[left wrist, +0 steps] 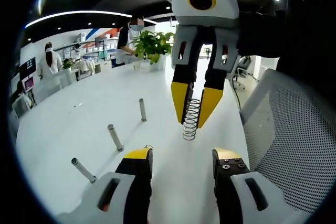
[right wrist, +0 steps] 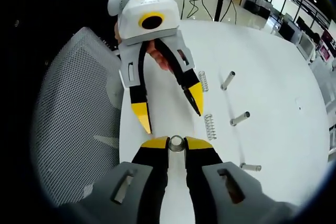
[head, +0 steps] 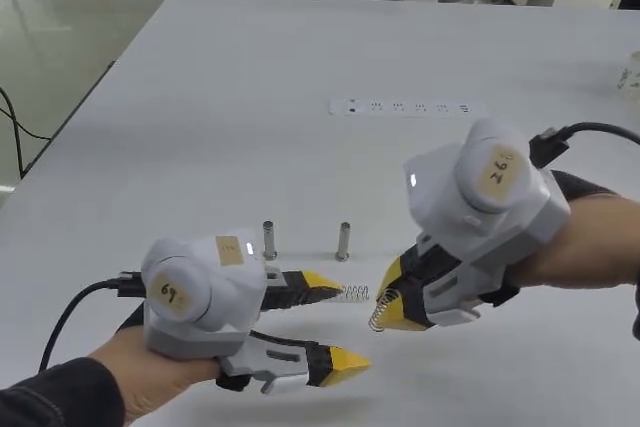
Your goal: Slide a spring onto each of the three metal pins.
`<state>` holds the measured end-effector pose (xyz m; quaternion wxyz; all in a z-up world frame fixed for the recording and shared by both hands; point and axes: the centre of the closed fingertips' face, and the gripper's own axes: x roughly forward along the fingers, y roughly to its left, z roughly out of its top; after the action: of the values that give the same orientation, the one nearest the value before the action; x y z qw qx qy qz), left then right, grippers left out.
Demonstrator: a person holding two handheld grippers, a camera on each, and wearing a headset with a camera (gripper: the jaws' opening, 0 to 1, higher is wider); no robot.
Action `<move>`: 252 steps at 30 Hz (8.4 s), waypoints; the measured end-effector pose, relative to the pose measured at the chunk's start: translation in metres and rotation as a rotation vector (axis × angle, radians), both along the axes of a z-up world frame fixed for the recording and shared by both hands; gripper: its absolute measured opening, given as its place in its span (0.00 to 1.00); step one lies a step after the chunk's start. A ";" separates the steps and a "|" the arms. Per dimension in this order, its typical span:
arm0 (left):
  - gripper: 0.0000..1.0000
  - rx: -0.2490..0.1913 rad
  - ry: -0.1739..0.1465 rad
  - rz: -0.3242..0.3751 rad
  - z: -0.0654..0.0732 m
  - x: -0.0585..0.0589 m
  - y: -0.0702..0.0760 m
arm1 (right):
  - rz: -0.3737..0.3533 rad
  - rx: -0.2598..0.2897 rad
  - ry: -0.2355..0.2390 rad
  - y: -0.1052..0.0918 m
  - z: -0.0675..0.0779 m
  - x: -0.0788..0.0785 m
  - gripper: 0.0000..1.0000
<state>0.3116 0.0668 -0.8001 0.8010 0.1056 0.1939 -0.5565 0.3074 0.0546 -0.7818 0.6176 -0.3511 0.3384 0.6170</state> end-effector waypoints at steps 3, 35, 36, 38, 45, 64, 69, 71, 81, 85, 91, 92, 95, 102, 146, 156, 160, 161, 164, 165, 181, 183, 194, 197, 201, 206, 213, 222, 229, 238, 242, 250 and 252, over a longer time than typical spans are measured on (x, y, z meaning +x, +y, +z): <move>0.50 -0.002 0.006 0.017 -0.001 0.001 0.004 | -0.004 -0.004 -0.003 -0.002 0.000 0.001 0.13; 0.74 -0.023 0.031 0.198 -0.002 0.011 0.068 | -0.082 -0.017 -0.015 -0.026 0.003 0.026 0.13; 0.74 -0.023 0.029 0.201 -0.002 0.011 0.069 | -0.085 -0.018 -0.016 -0.028 0.004 0.027 0.13; 0.74 -0.026 0.030 0.209 -0.001 0.012 0.071 | -0.095 -0.017 -0.020 -0.031 0.006 0.031 0.13; 0.75 -0.028 0.028 0.222 -0.001 0.012 0.073 | -0.124 -0.030 -0.040 -0.043 0.012 0.047 0.13; 0.76 -0.026 0.023 0.230 0.000 0.009 0.074 | -0.214 -0.065 -0.092 -0.072 0.021 0.099 0.13; 0.75 -0.021 0.025 0.236 -0.002 0.008 0.075 | -0.225 -0.063 -0.110 -0.073 0.021 0.110 0.13; 0.75 -0.019 0.026 0.236 -0.002 0.007 0.075 | -0.227 -0.066 -0.112 -0.073 0.018 0.113 0.13; 0.75 -0.019 0.027 0.243 -0.002 0.006 0.077 | -0.246 -0.078 -0.105 -0.075 0.006 0.127 0.13; 0.75 -0.020 0.025 0.246 -0.001 0.007 0.078 | -0.259 -0.081 -0.087 -0.076 0.000 0.130 0.13; 0.76 -0.019 0.026 0.256 -0.001 0.009 0.082 | -0.265 -0.078 -0.075 -0.077 -0.001 0.130 0.13; 0.76 -0.019 0.027 0.258 -0.002 0.009 0.083 | -0.265 -0.079 -0.074 -0.077 -0.001 0.130 0.13; 0.76 -0.019 0.028 0.261 -0.002 0.010 0.084 | -0.263 -0.081 -0.073 -0.076 -0.002 0.131 0.13; 0.76 -0.019 0.029 0.272 -0.002 0.011 0.088 | -0.257 -0.090 -0.066 -0.074 -0.006 0.131 0.13; 0.74 -0.016 0.027 0.300 0.001 0.013 0.097 | -0.282 -0.140 0.020 -0.071 -0.064 0.118 0.13; 0.74 -0.017 0.027 0.300 0.001 0.014 0.096 | -0.290 -0.140 0.019 -0.074 -0.066 0.117 0.17; 0.74 -0.018 0.027 0.299 0.001 0.014 0.095 | -0.301 -0.139 0.020 -0.078 -0.067 0.116 0.18; 0.74 -0.018 0.027 0.298 0.002 0.014 0.095 | -0.302 -0.138 0.020 -0.079 -0.067 0.116 0.18; 0.74 -0.019 0.026 0.297 0.002 0.014 0.094 | -0.311 -0.139 0.025 -0.083 -0.068 0.113 0.18; 0.74 -0.019 0.026 0.296 0.002 0.014 0.094 | -0.313 -0.140 0.026 -0.084 -0.069 0.113 0.19; 0.74 -0.019 0.024 0.289 0.002 0.013 0.093 | -0.330 -0.133 0.041 -0.089 -0.069 0.093 0.19; 0.74 -0.020 0.023 0.288 0.002 0.013 0.092 | -0.331 -0.129 0.046 -0.088 -0.070 0.089 0.19; 0.73 -0.019 0.017 0.281 0.003 0.013 0.091 | -0.323 -0.105 0.062 -0.080 -0.072 0.070 0.20; 0.73 -0.017 0.017 0.278 0.002 0.012 0.090 | -0.314 -0.099 0.065 -0.077 -0.073 0.064 0.20; 0.73 -0.015 0.016 0.275 0.003 0.010 0.089 | -0.299 -0.086 0.064 -0.069 -0.070 0.058 0.20; 0.73 -0.018 0.010 0.274 0.005 0.010 0.089 | -0.264 -0.086 0.055 -0.057 -0.068 0.052 0.20; 0.73 -0.016 0.009 0.274 0.005 0.008 0.088 | -0.218 -0.065 0.039 -0.036 -0.064 0.048 0.20; 0.72 -0.014 0.006 0.274 0.005 0.007 0.087 | -0.178 -0.052 0.013 -0.013 -0.061 0.053 0.20; 0.72 -0.014 0.006 0.266 0.006 0.006 0.084 | -0.152 -0.057 0.000 -0.001 -0.062 0.060 0.20; 0.72 -0.014 0.007 0.265 0.006 0.007 0.083 | -0.121 -0.078 -0.005 0.007 -0.068 0.068 0.20; 0.72 -0.015 0.008 0.263 0.006 0.007 0.082 | -0.108 -0.095 0.001 0.009 -0.073 0.069 0.20; 0.71 -0.016 0.012 0.264 0.007 0.006 0.083 | -0.085 -0.125 0.016 0.010 -0.082 0.068 0.19; 0.71 -0.013 0.013 0.263 0.006 0.006 0.083 | -0.081 -0.132 0.018 0.010 -0.085 0.068 0.18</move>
<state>0.3175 0.1498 -0.7941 0.8665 0.0703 0.2075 -0.4486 0.3752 0.0646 -0.8663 0.6146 -0.3714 0.3979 0.5710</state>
